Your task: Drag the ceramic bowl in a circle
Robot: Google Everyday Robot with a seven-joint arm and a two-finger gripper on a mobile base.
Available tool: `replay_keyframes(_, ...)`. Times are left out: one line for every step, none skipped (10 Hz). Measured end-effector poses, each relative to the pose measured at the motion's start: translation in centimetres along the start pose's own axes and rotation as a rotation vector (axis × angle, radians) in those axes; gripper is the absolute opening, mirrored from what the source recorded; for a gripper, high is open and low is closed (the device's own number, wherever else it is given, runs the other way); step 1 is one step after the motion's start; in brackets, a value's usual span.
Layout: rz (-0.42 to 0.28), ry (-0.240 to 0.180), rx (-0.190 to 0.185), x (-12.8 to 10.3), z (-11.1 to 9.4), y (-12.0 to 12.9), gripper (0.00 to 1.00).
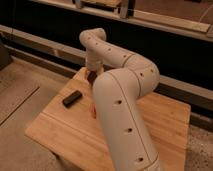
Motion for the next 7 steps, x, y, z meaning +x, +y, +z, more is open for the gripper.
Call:
replay_keyframes(-0.064,-0.028,0.022,-0.8,-0.3,0.3,0.65)
replay_keyframes(-0.149,-0.058,0.033,-1.8,-0.8,0.8,0.65)
replay_keyframes(-0.216,-0.077,0.037,-2.6,-1.1,0.9,0.65)
replay_keyframes(-0.286,-0.095,0.038,-3.4,-1.5,1.1,0.65)
replay_keyframes(-0.355,-0.109,0.029,-4.0,-1.8,1.4,0.65)
replay_keyframes(-0.415,-0.121,0.004,-4.4,-2.4,1.7,0.65)
replay_keyframes(-0.437,-0.124,-0.022,-4.5,-2.7,2.1,0.65)
